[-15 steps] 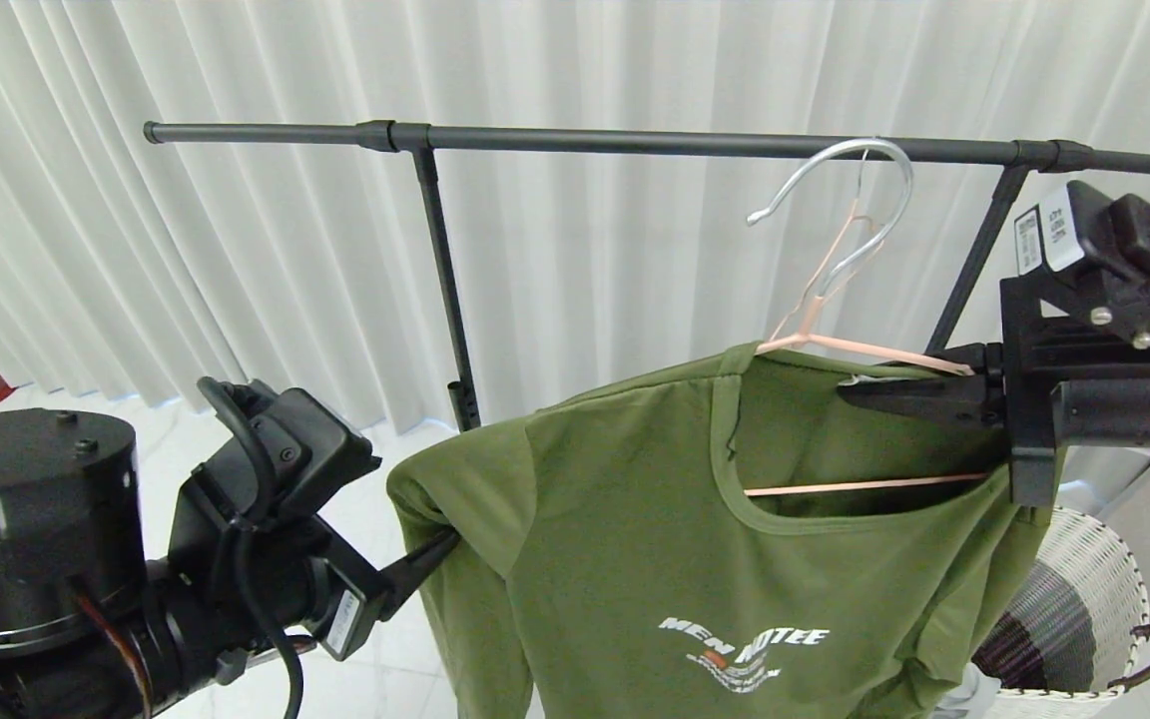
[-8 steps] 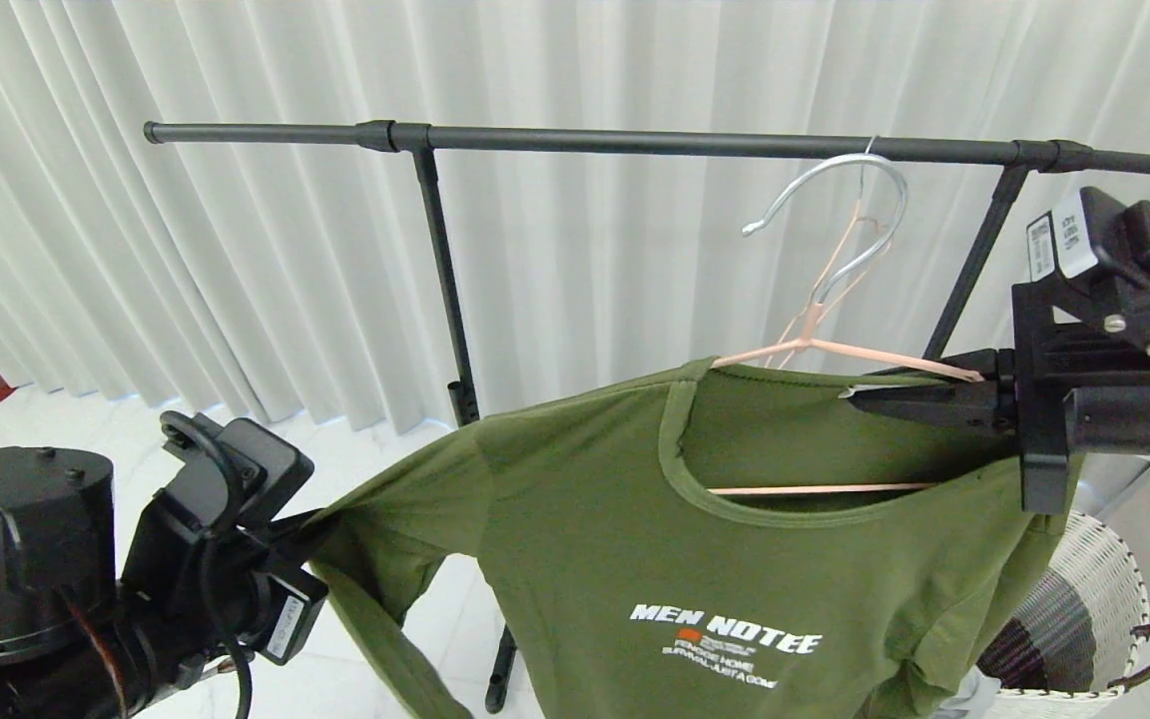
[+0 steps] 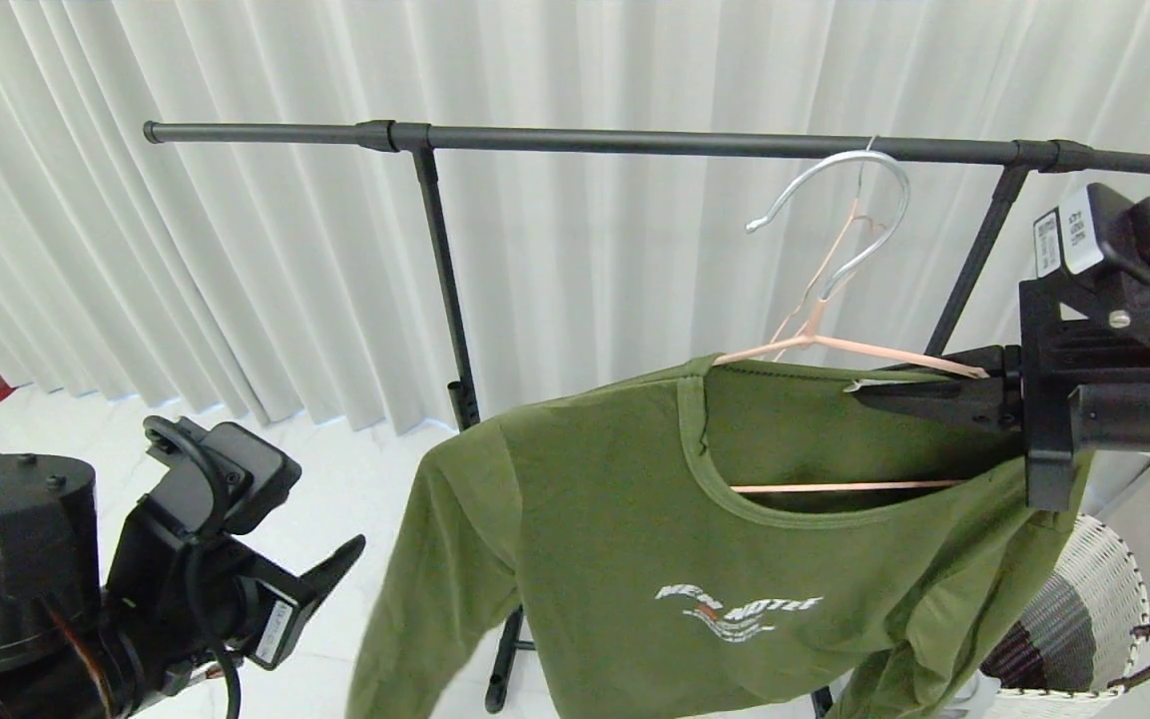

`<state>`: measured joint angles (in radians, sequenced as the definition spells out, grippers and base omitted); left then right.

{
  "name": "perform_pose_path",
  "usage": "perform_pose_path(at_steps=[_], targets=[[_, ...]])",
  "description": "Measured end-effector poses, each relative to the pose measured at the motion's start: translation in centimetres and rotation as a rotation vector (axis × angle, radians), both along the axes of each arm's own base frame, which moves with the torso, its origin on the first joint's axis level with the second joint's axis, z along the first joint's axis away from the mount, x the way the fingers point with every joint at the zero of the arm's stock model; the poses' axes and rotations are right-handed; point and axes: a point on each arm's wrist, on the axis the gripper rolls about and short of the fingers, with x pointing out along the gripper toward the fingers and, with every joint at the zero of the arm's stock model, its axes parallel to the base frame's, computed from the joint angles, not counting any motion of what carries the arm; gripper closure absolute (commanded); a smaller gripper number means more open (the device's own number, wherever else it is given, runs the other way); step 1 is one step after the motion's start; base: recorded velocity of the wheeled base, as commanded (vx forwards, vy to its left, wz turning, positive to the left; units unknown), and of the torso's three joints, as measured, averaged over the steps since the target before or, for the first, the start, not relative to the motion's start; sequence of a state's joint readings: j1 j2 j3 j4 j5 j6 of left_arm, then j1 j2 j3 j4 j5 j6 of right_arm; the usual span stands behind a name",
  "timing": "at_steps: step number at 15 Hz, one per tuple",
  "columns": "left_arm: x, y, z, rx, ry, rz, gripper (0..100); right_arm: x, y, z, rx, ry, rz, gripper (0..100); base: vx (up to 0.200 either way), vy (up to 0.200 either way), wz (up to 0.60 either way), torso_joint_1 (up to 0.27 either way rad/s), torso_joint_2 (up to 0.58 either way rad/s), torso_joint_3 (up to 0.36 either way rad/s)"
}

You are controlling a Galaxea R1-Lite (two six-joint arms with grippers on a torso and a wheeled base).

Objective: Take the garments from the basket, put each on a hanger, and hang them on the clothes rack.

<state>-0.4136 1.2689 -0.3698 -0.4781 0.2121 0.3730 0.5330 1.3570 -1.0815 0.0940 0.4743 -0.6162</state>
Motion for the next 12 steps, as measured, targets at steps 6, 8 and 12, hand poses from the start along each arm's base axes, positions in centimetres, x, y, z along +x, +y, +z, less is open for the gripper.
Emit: perform_pose_path(at_steps=[6,8,12], targets=[[-0.8,0.4,1.3,-0.03,-0.067,0.001,0,0.5,-0.9,0.0,-0.014,-0.006,-0.092,100,0.0,0.0,0.0,0.0,0.0,0.0],[-1.2,0.5,1.9,-0.042,-0.095,0.0,0,0.7,-1.3,-0.1,-0.023,0.004,-0.124,100,0.0,0.0,0.0,0.0,0.0,0.0],[-2.1,1.0,2.2,-0.055,-0.126,0.005,0,0.8,-2.0,-0.3,-0.045,0.035,-0.203,100,0.0,0.0,0.0,0.0,0.0,0.0]])
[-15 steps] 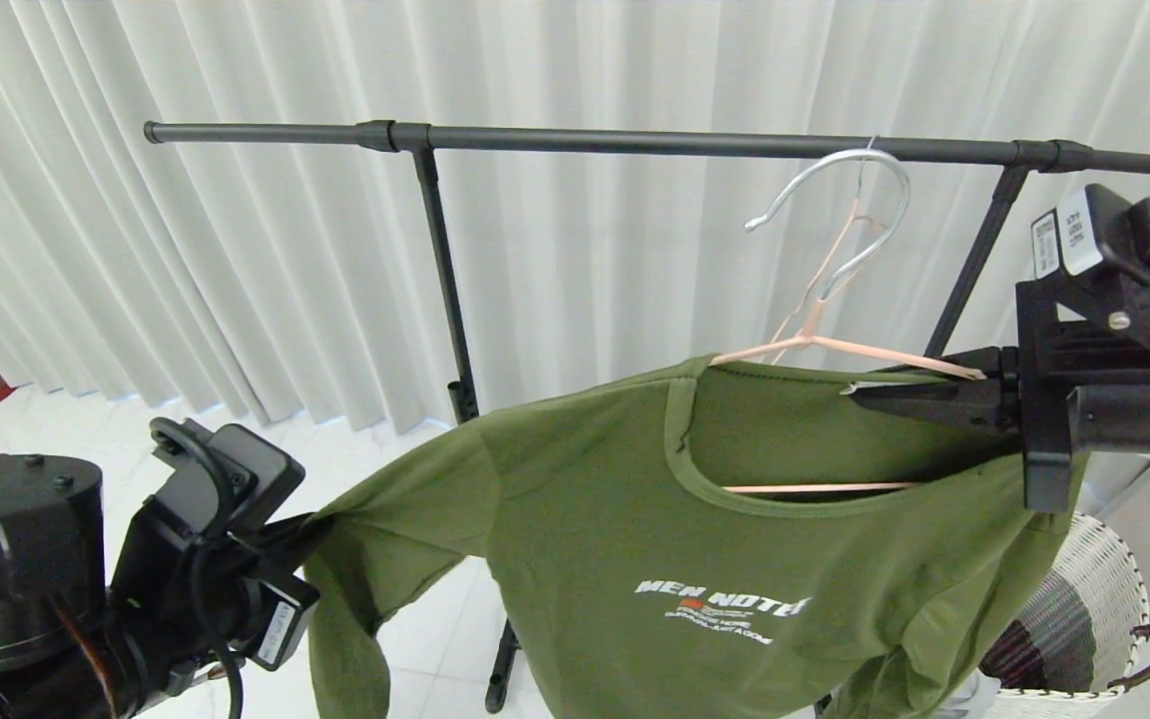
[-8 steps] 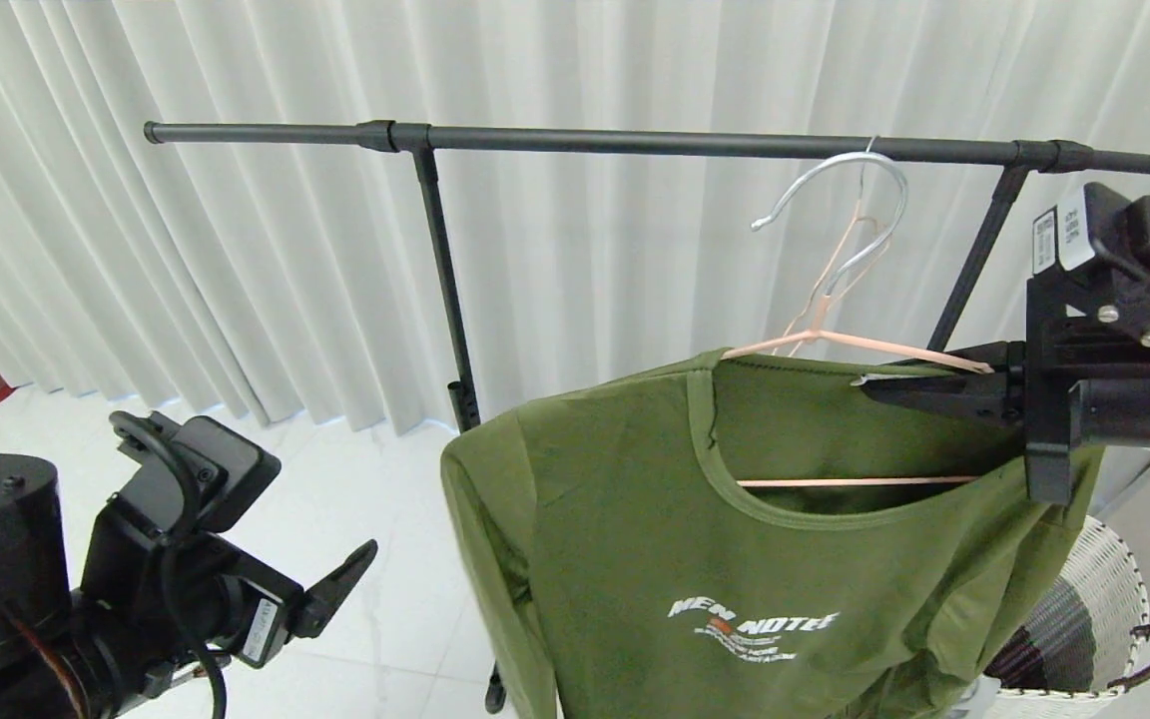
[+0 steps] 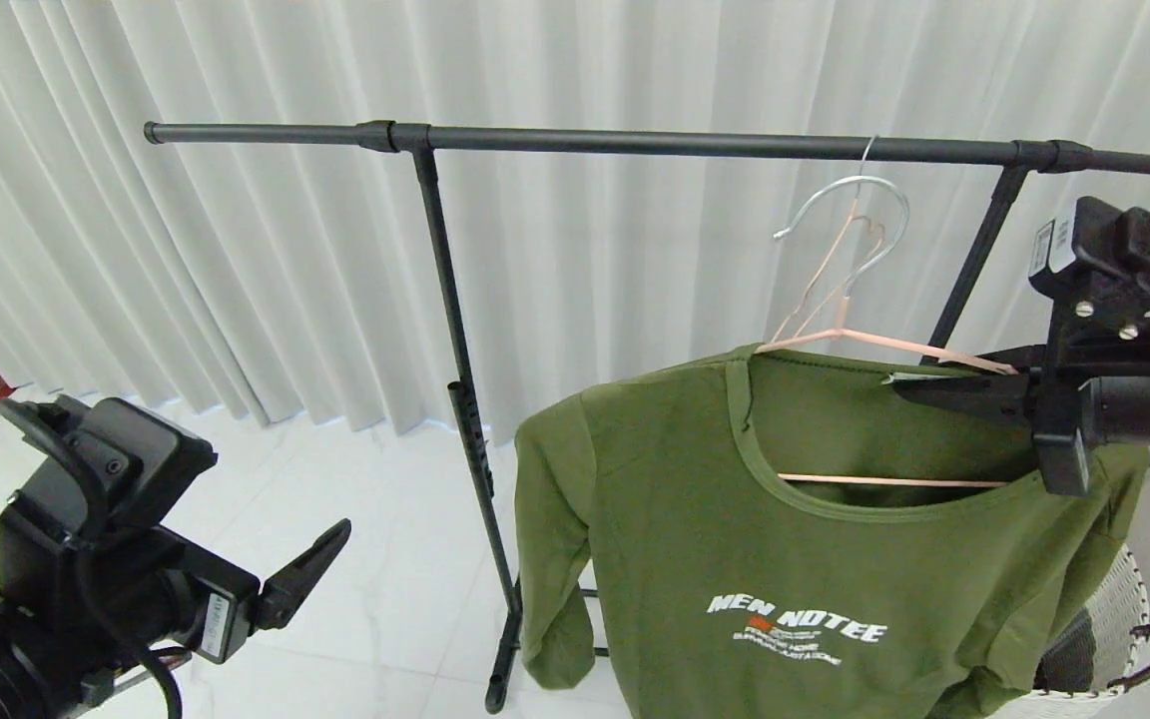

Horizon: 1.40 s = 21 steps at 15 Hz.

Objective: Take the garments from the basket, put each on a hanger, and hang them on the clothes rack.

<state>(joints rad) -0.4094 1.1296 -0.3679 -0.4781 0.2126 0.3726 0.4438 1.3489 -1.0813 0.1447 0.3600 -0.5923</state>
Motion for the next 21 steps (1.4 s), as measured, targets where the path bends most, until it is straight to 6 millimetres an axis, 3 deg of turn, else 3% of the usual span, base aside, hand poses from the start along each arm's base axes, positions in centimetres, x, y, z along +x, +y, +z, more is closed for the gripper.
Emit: perform_pose_path(at_steps=[9,14,21], targets=[[0.1,0.0,1.0,0.003,-0.076,-0.008,0,0.3,-0.7,-0.3,0.017,0.084,-0.275,100,0.0,0.0,0.0,0.0,0.0,0.0],[0.3,-0.1,1.0,0.008,-0.073,-0.011,0,0.4,-1.1,-0.3,0.068,0.132,-0.444,100,0.0,0.2,0.0,0.002,0.01,0.005],[0.4,-0.2,1.2,0.068,-0.1,-0.029,0,0.9,-1.1,-0.5,0.155,0.182,-0.645,100,0.0,0.0,0.0,0.0,0.0,0.0]])
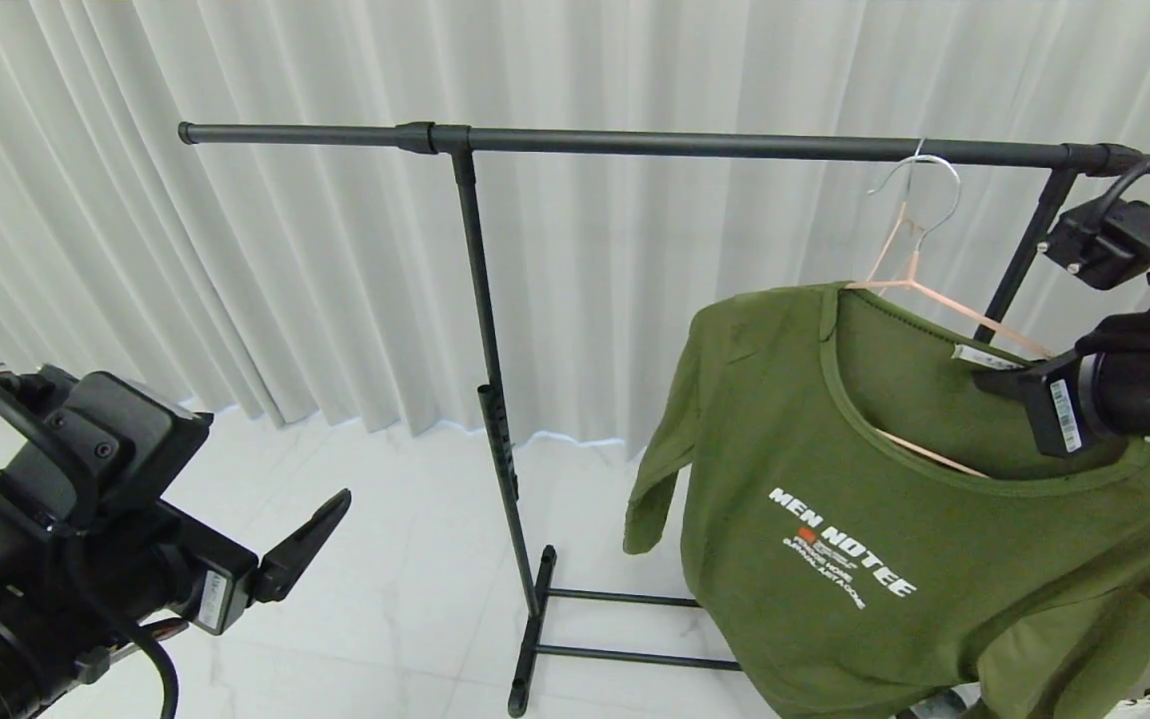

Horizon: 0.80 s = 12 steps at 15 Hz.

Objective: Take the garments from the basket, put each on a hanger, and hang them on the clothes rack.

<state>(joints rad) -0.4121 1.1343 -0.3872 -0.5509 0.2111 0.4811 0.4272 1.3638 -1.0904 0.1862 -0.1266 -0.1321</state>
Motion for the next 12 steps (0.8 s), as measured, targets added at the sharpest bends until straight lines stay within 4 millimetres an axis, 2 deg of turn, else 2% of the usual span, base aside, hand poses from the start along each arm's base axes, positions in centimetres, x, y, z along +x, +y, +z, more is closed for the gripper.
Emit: perform_pose_path(at_steps=[2,8,12], targets=[[0.2,-0.1,0.3,-0.003,-0.006,0.0,0,0.6,0.2,0.1,0.055,0.002,-0.047,100,0.0,0.0,0.0,0.0,0.0,0.0],[0.6,-0.7,0.2,0.003,0.006,-0.026,0,2.2,1.4,1.1,0.091,-0.025,-0.047,100,0.2,0.0,0.0,0.006,0.0,0.002],[0.7,-0.8,0.1,0.005,0.011,-0.031,0,1.9,3.0,1.1,0.121,-0.01,0.004,100,0.2,0.0,0.0,0.004,0.0,0.002]])
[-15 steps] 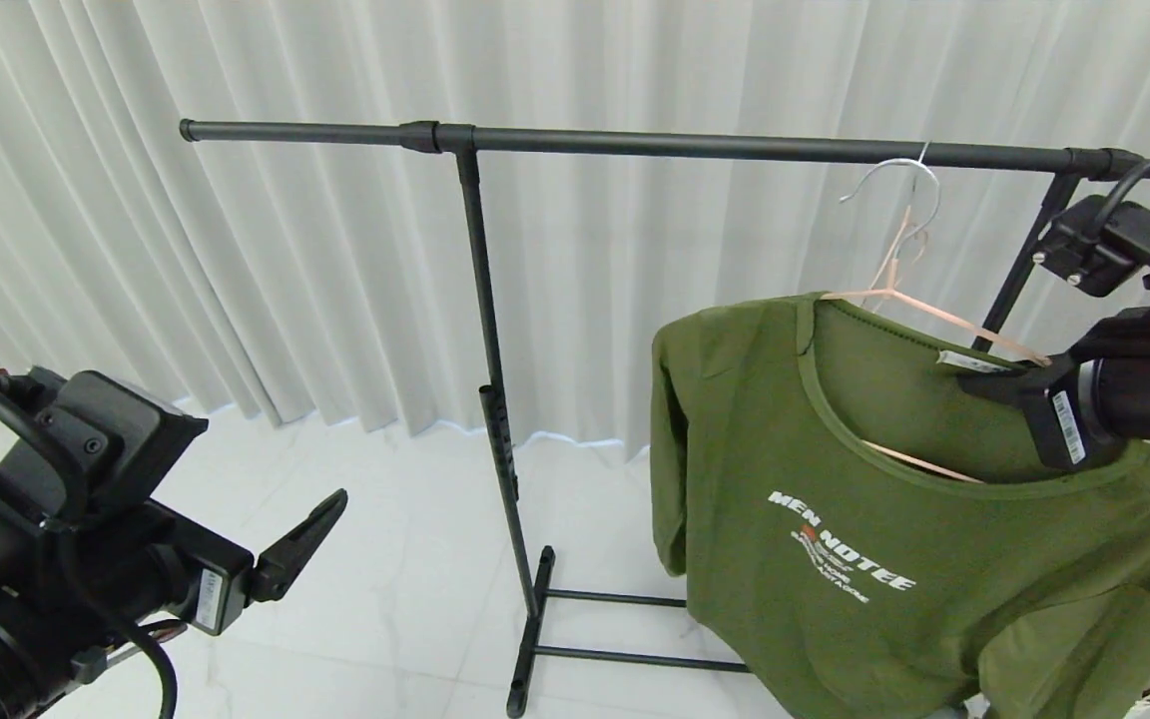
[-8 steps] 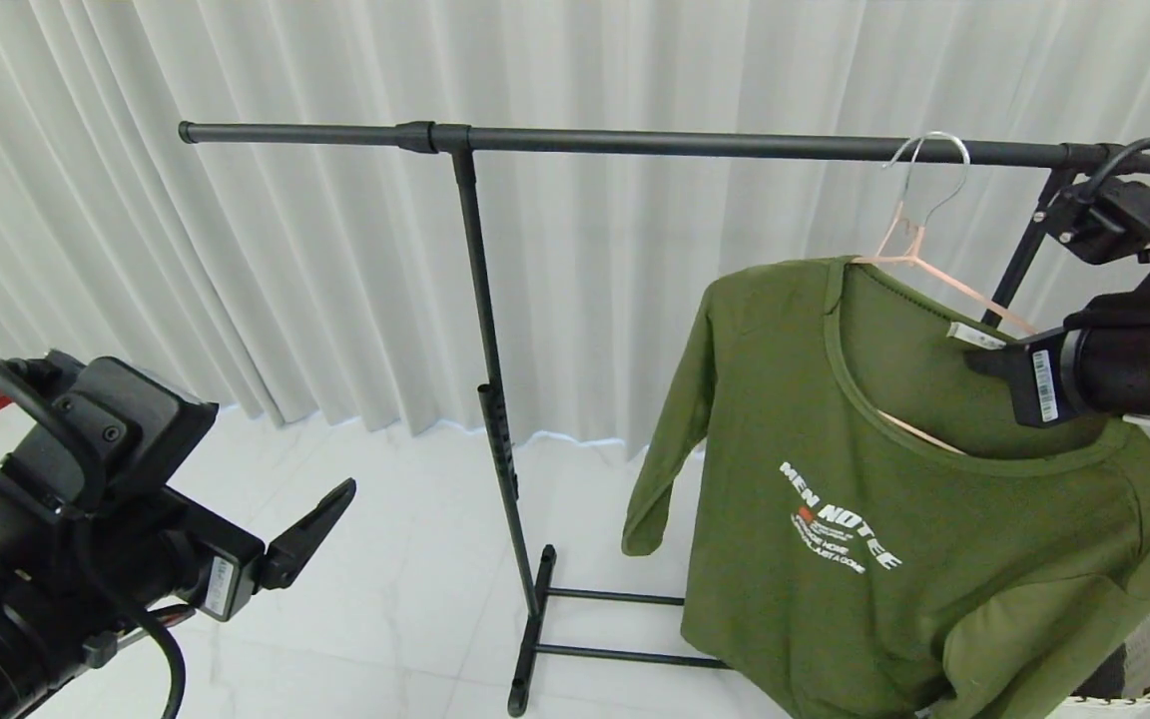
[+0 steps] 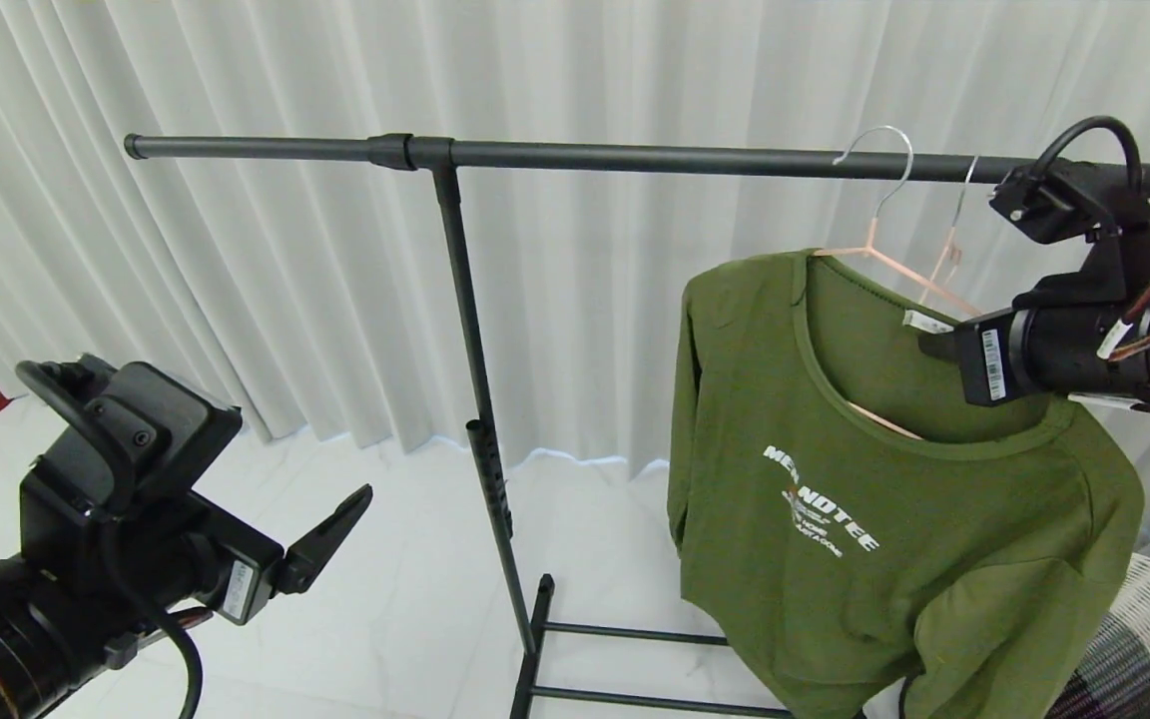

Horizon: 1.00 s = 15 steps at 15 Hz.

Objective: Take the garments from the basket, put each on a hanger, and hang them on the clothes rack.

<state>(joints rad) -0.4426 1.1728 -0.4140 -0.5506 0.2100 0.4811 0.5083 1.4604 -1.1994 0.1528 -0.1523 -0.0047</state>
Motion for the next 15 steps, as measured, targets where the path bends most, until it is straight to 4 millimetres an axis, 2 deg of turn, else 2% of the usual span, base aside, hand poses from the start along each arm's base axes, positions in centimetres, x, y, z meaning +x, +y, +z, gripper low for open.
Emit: perform_pose_path(at_steps=[4,8,12,15], targets=[[-0.2,-0.3,-0.1,0.002,0.004,-0.023,0,0.7,1.1,0.9,0.019,-0.023,0.014,100,0.0,0.0,0.0,0.0,0.0,0.0],[-0.2,-0.4,-0.2,0.002,0.006,-0.029,0,3.1,2.4,2.0,0.023,-0.066,-0.035,100,0.0,0.0,0.0,0.0,0.0,0.0],[-0.2,-0.4,-0.2,0.003,0.007,-0.03,0,5.3,3.5,1.3,0.005,-0.054,-0.06,100,0.0,0.0,0.0,0.0,0.0,0.0],[-0.3,-0.5,-0.2,0.004,0.008,-0.038,0,6.2,4.1,0.5,-0.007,-0.037,-0.071,100,0.0,0.0,0.0,0.0,0.0,0.0]])
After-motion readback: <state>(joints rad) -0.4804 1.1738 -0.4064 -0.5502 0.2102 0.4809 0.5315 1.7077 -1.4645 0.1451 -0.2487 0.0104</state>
